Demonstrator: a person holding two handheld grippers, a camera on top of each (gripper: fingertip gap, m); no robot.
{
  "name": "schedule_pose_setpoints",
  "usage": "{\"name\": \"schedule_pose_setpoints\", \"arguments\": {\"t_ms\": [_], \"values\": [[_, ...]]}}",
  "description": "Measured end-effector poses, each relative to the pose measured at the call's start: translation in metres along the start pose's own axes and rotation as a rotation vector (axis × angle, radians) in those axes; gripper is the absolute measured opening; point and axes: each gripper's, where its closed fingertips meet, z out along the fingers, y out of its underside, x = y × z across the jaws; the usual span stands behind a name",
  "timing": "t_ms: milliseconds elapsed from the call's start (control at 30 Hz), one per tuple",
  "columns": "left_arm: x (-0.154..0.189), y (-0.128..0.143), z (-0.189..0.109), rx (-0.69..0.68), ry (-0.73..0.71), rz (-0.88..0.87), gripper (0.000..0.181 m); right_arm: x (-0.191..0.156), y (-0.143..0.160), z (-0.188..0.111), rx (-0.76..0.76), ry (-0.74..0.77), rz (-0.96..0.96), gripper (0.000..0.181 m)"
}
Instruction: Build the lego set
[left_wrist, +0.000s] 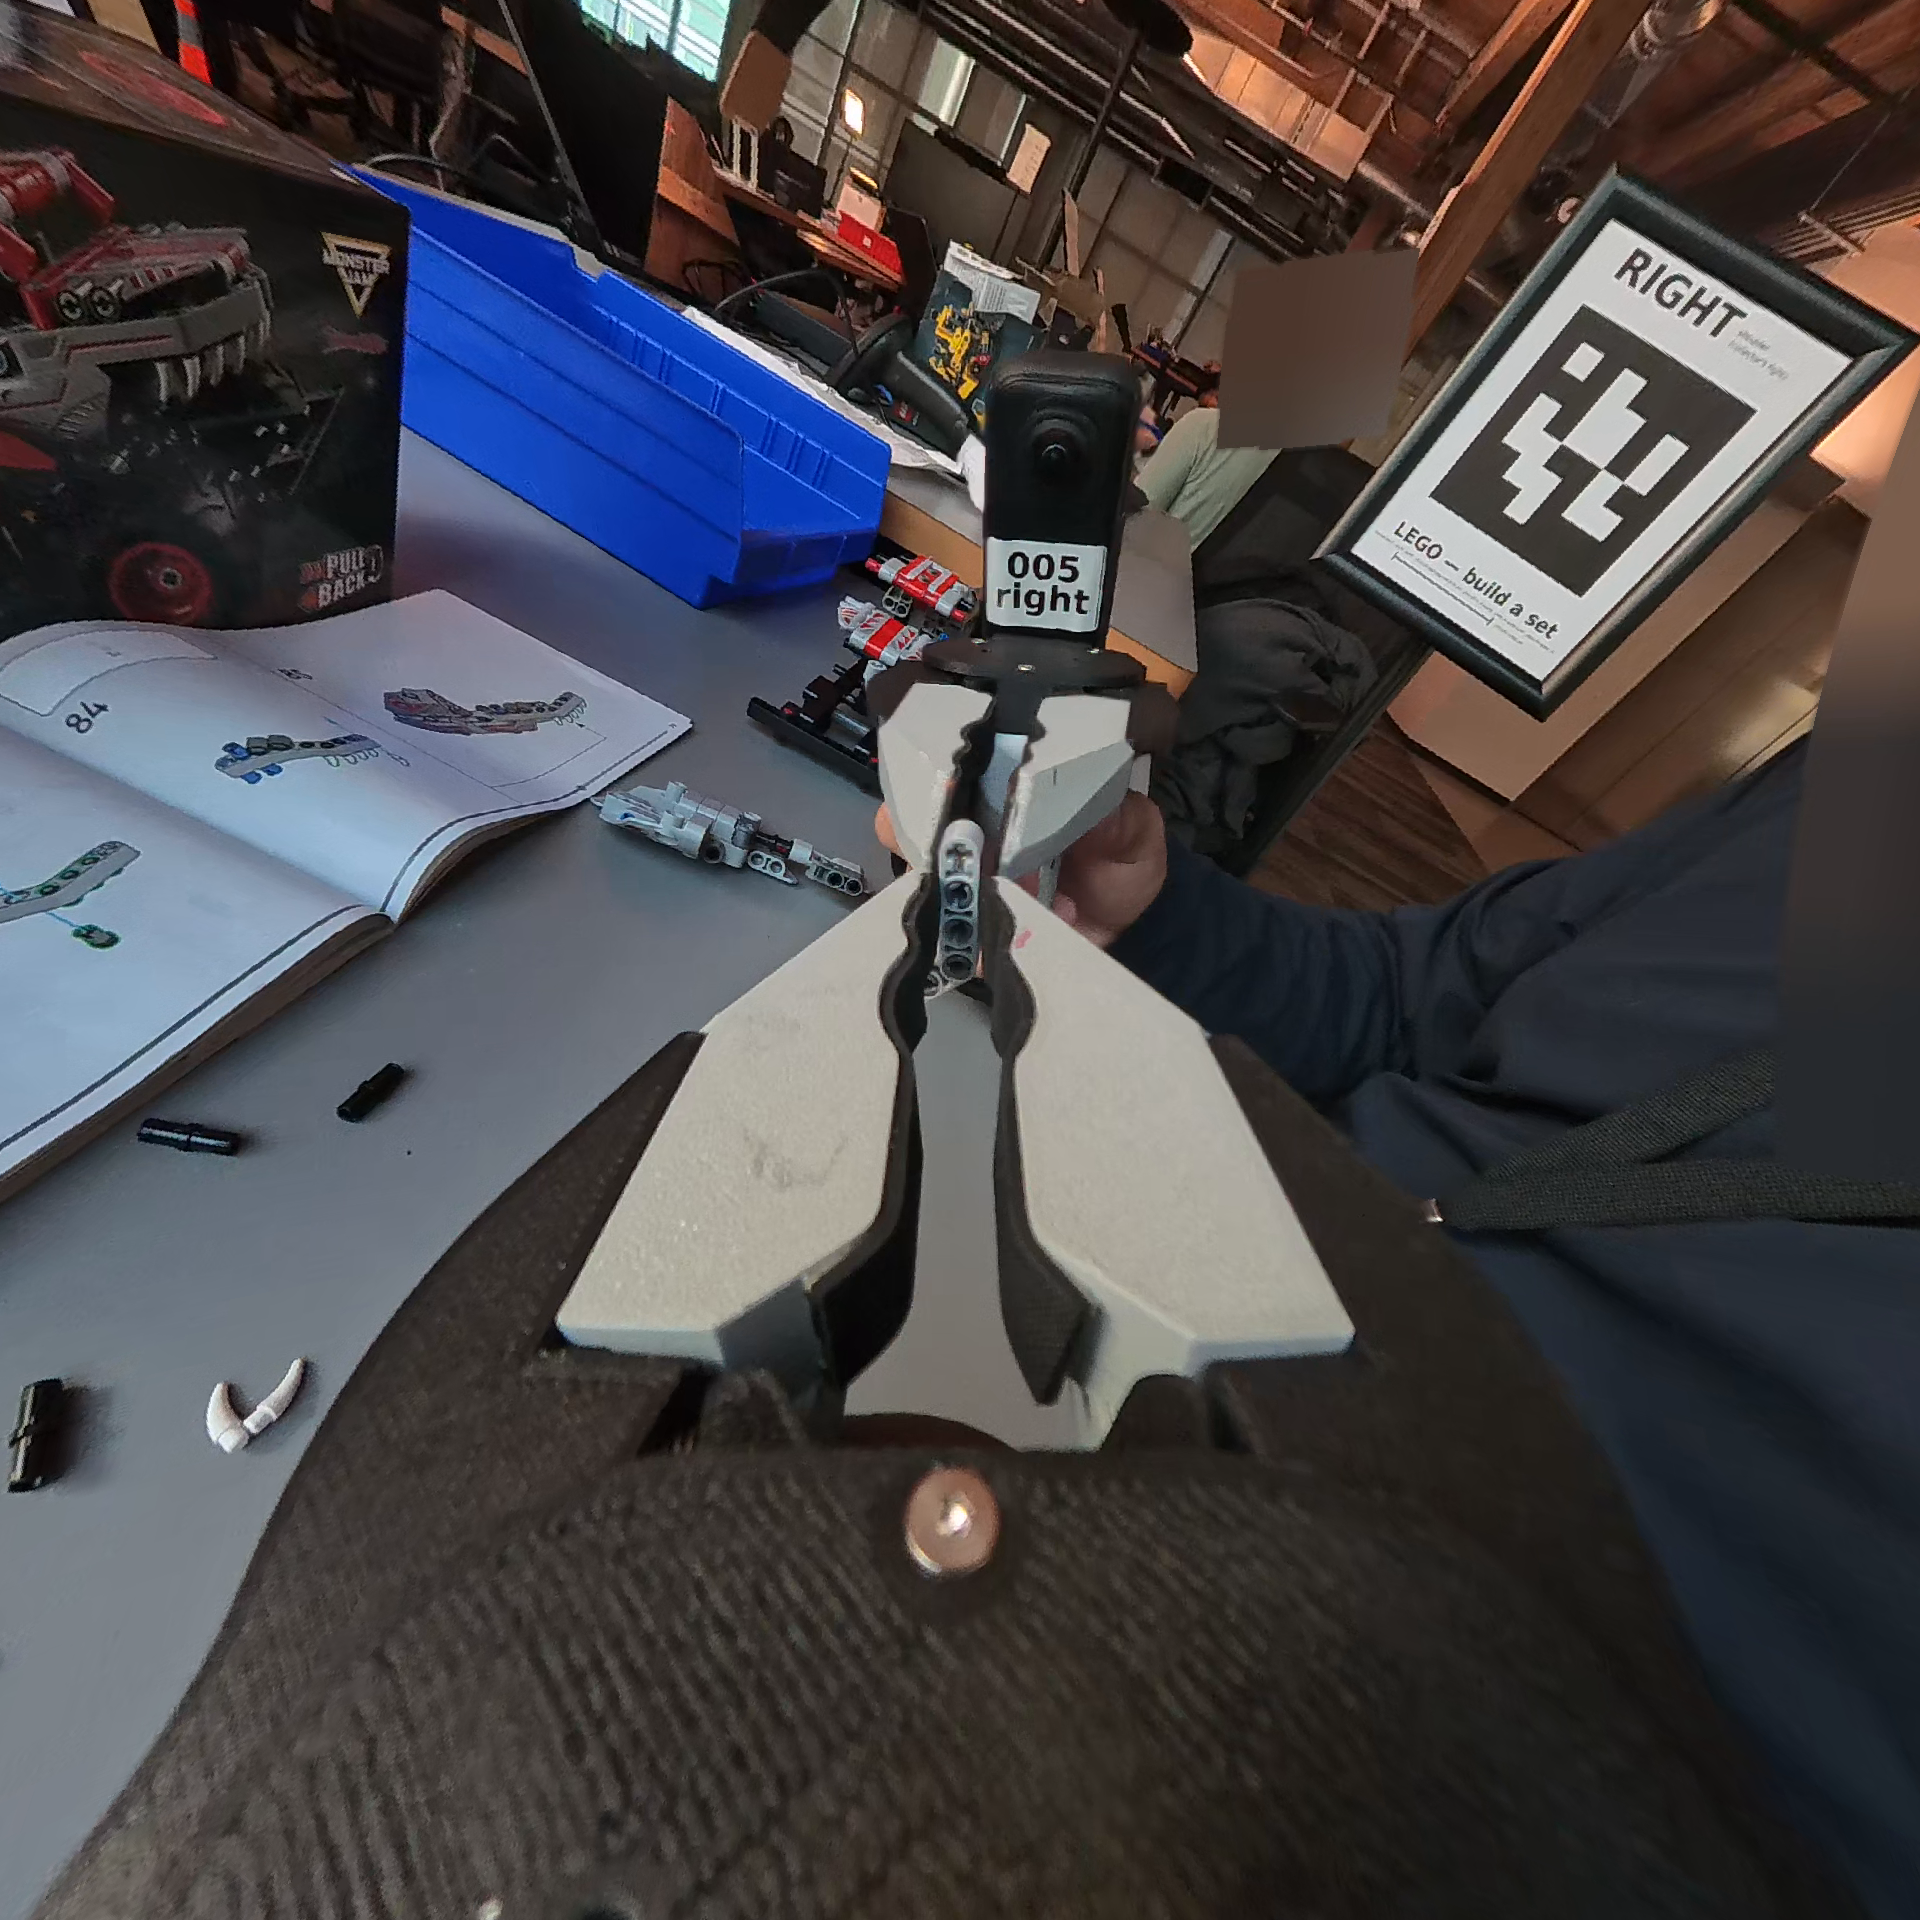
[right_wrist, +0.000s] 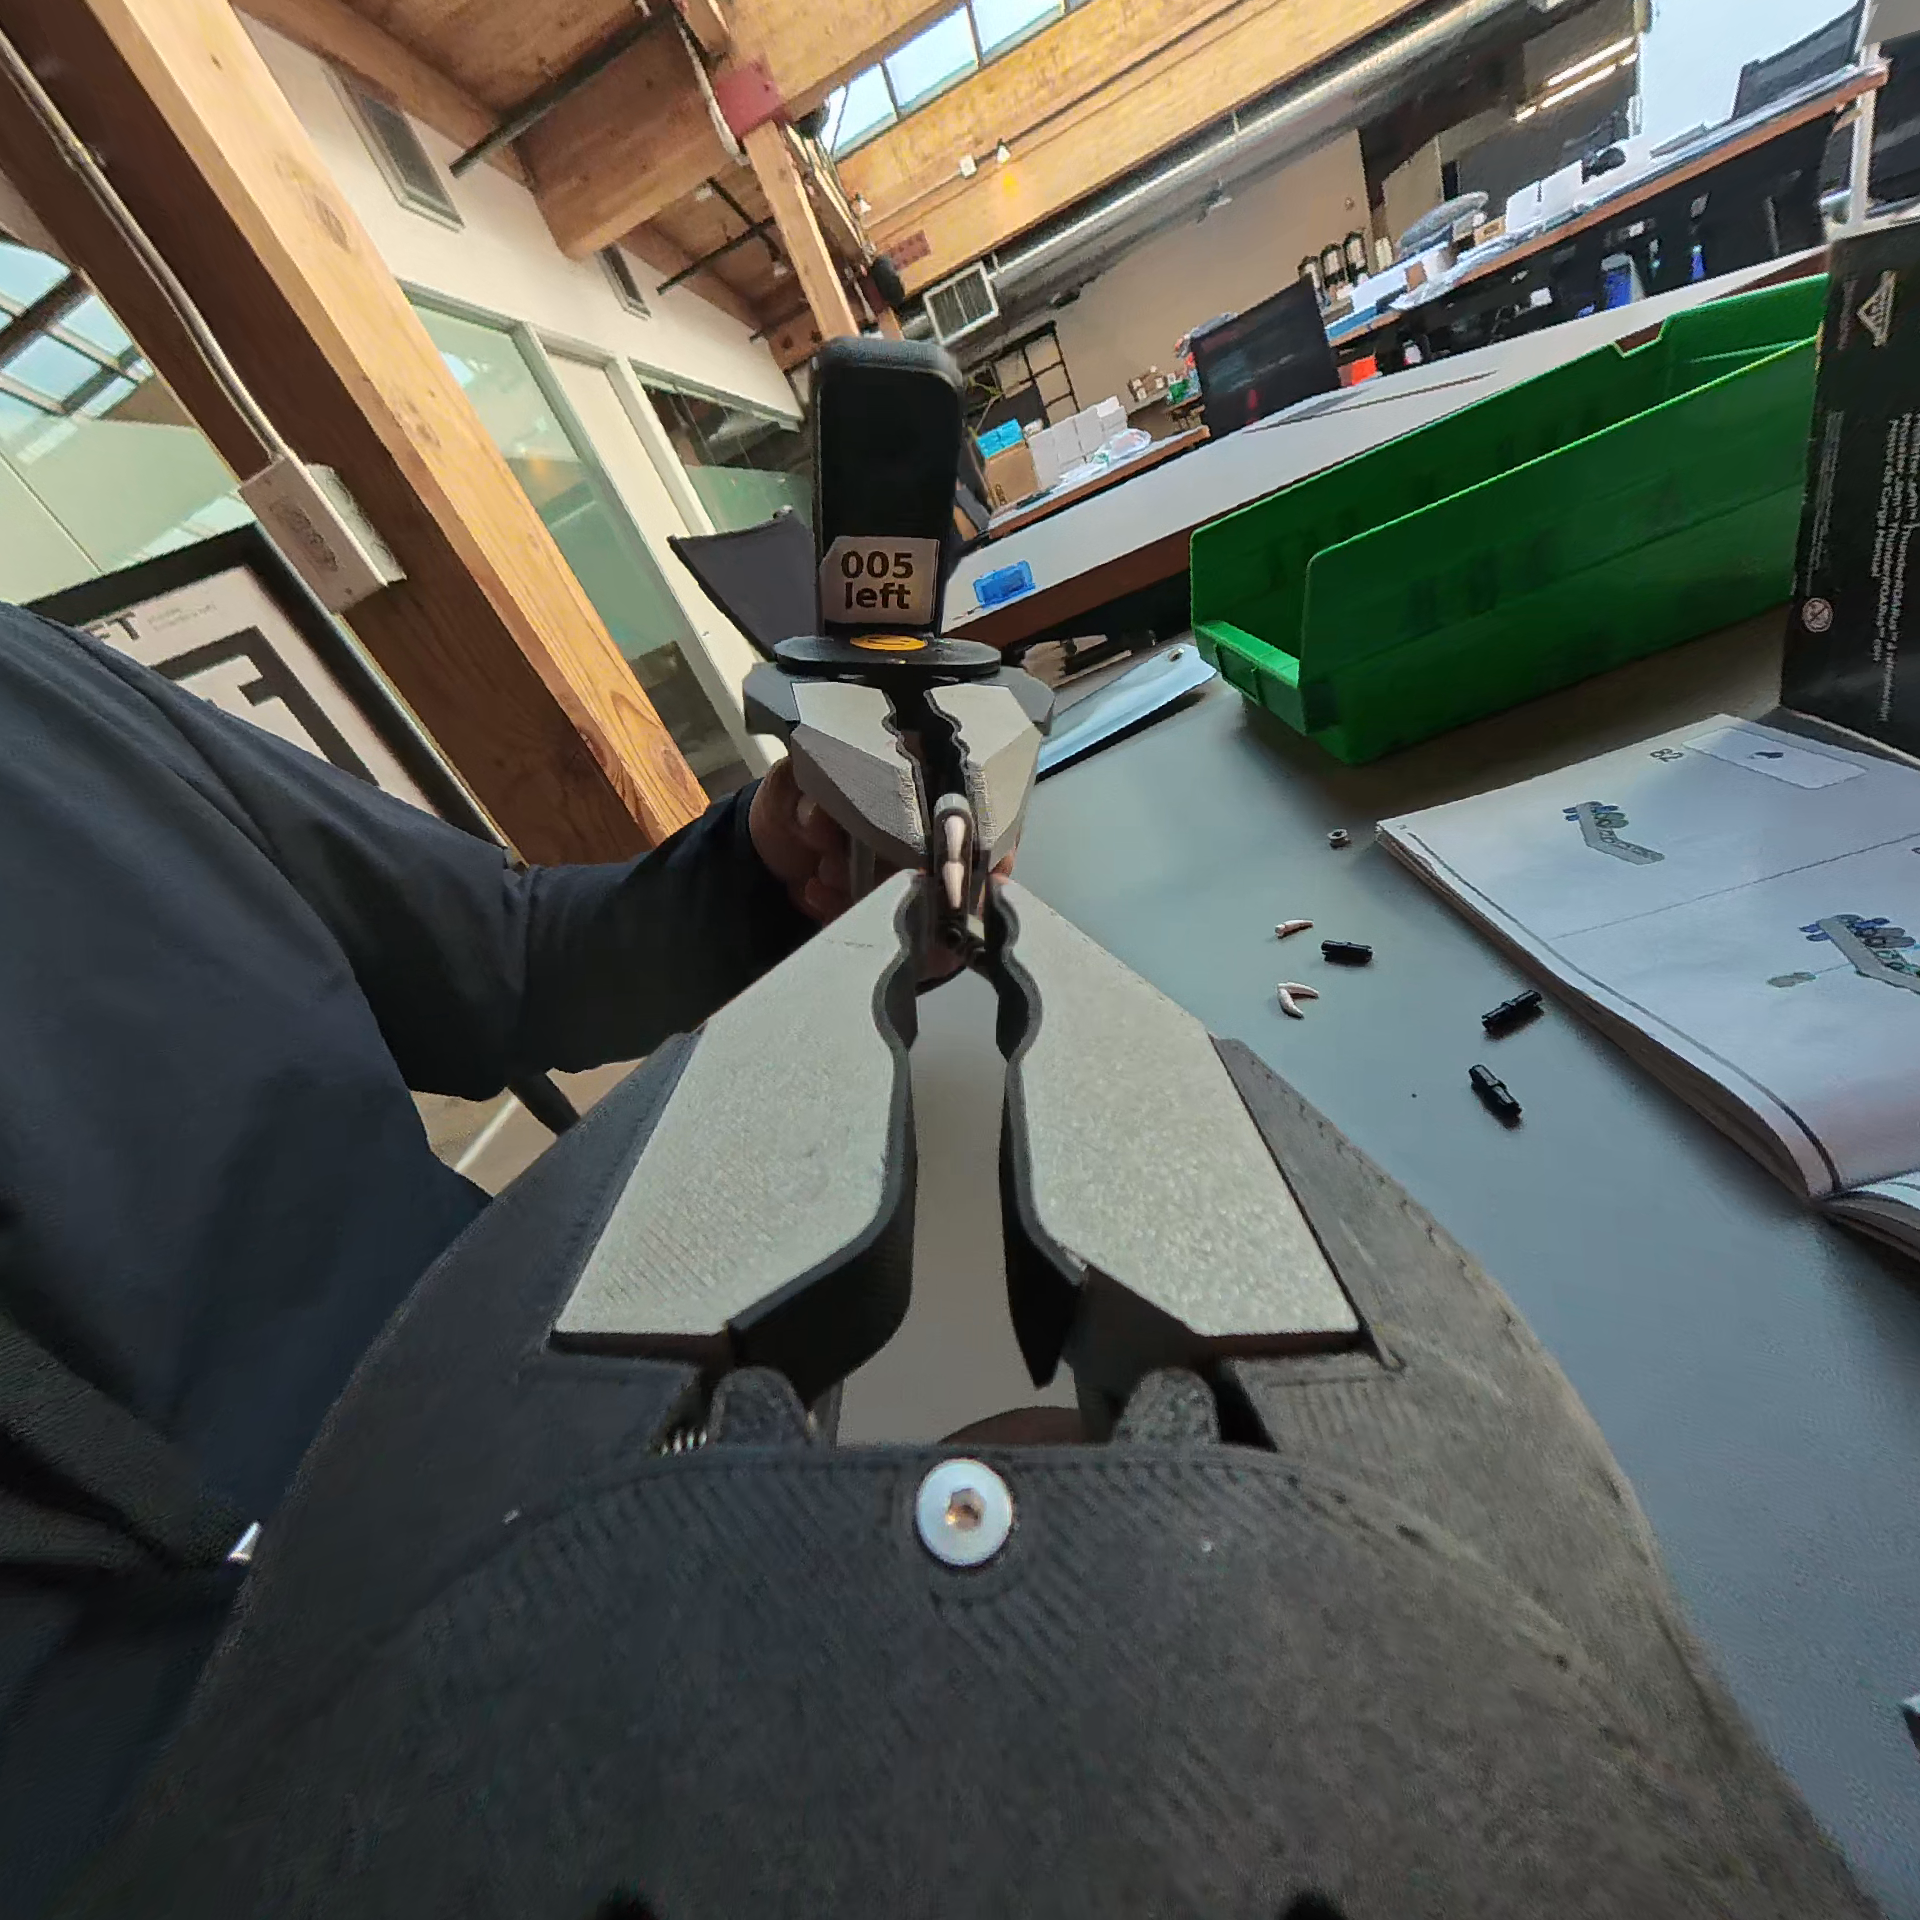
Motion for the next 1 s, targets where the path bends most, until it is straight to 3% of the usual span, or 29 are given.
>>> {"name": "schedule_pose_setpoints", "arguments": {"t_ms": [67, 1000], "values": [[0.001, 0.0, 0.001, 0.002, 0.002, -0.002, 0.005, -0.001, 0.0, 0.0, 0.001, -0.008, 0.004, 0.0], [0.006, 0.01, 0.007, -0.036, 0.042, -0.024, 0.005, -0.004, 0.009, -0.002, -0.077, -0.024, -0.015, 0.0]]}}
